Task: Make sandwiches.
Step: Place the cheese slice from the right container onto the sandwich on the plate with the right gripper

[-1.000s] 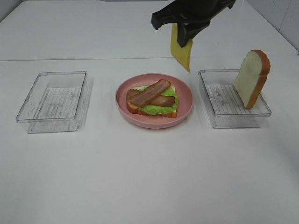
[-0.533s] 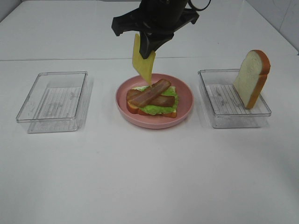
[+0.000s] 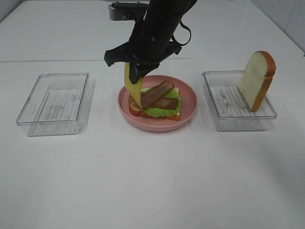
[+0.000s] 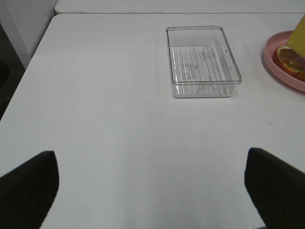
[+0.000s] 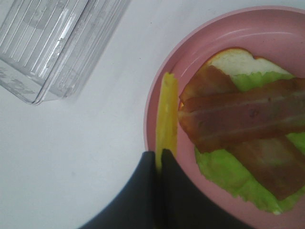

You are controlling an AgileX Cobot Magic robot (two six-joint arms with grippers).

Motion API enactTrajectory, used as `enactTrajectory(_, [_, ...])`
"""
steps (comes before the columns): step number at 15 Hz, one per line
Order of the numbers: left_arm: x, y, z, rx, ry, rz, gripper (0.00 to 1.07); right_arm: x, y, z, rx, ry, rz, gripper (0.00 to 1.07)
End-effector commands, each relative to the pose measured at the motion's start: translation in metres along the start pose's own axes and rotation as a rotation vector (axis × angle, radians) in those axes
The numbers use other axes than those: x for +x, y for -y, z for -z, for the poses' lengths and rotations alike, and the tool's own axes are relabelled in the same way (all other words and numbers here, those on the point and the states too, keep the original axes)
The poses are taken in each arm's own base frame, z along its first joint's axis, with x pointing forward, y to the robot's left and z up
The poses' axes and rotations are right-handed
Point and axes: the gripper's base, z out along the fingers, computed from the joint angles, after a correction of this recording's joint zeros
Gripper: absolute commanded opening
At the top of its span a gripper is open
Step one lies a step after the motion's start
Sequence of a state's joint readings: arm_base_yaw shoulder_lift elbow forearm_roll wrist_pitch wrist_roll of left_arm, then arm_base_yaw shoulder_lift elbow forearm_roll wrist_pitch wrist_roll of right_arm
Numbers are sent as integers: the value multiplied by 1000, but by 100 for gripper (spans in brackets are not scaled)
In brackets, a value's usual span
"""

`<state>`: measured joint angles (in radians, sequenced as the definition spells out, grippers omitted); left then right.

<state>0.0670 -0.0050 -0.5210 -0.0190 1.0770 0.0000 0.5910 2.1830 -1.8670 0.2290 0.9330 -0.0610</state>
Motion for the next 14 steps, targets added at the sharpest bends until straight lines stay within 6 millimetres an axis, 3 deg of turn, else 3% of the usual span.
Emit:
enactTrajectory(1, [1, 1, 2, 5, 18, 10, 98, -3, 4, -12, 13, 27, 31, 0])
enactTrajectory(7, [1, 1, 2, 5, 18, 10, 98, 0, 18, -38, 101, -5, 71, 0])
enactTrajectory(11, [1, 1, 2, 5, 18, 10, 98, 1, 40, -44, 326, -30, 85, 0])
enactTrajectory(14, [1, 1, 2, 5, 18, 10, 98, 1, 42, -44, 341, -32, 98, 0])
